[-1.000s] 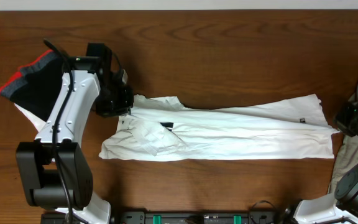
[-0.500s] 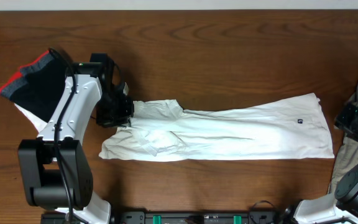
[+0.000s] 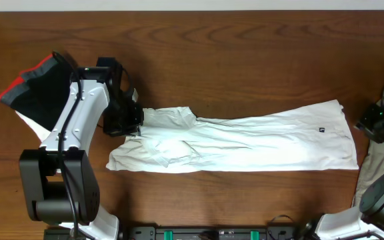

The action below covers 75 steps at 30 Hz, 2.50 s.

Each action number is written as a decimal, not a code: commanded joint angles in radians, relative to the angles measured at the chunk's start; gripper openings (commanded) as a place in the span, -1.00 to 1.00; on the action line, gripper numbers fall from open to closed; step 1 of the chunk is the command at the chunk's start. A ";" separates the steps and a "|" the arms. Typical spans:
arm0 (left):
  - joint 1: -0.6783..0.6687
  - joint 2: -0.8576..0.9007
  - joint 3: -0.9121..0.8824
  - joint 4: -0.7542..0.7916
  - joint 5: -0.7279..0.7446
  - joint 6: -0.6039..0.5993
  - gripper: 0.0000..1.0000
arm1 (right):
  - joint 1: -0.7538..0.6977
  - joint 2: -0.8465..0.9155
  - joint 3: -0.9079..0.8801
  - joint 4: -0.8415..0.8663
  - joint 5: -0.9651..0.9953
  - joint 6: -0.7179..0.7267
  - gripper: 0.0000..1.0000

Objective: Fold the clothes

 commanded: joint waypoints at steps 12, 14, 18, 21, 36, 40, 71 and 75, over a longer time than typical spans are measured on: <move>0.002 0.000 -0.007 -0.001 -0.002 -0.010 -0.88 | 0.078 0.179 -0.006 0.129 -0.048 -0.044 -0.36; 0.002 0.000 -0.007 0.000 -0.002 -0.010 -0.88 | 0.078 0.182 -0.006 0.137 -0.048 -0.045 -0.36; 0.002 0.000 -0.007 0.000 -0.002 -0.010 -0.88 | 0.078 0.182 -0.006 0.144 -0.048 -0.045 -0.34; 0.002 0.000 -0.007 0.000 -0.002 -0.010 -0.88 | 0.078 0.187 -0.006 0.148 -0.048 -0.045 -0.32; 0.002 0.000 -0.007 0.002 -0.002 -0.010 -0.88 | 0.077 0.267 -0.006 0.152 -0.092 -0.053 -0.48; 0.002 0.000 -0.007 0.002 -0.002 -0.010 -0.88 | 0.076 0.267 -0.006 0.143 -0.088 -0.051 -0.71; 0.002 0.000 -0.007 0.015 -0.002 -0.010 -0.88 | 0.038 0.195 0.075 0.036 -0.066 -0.040 -0.97; 0.002 0.000 -0.007 0.021 -0.002 -0.009 -0.88 | 0.038 0.180 0.119 -0.005 -0.066 -0.040 -0.97</move>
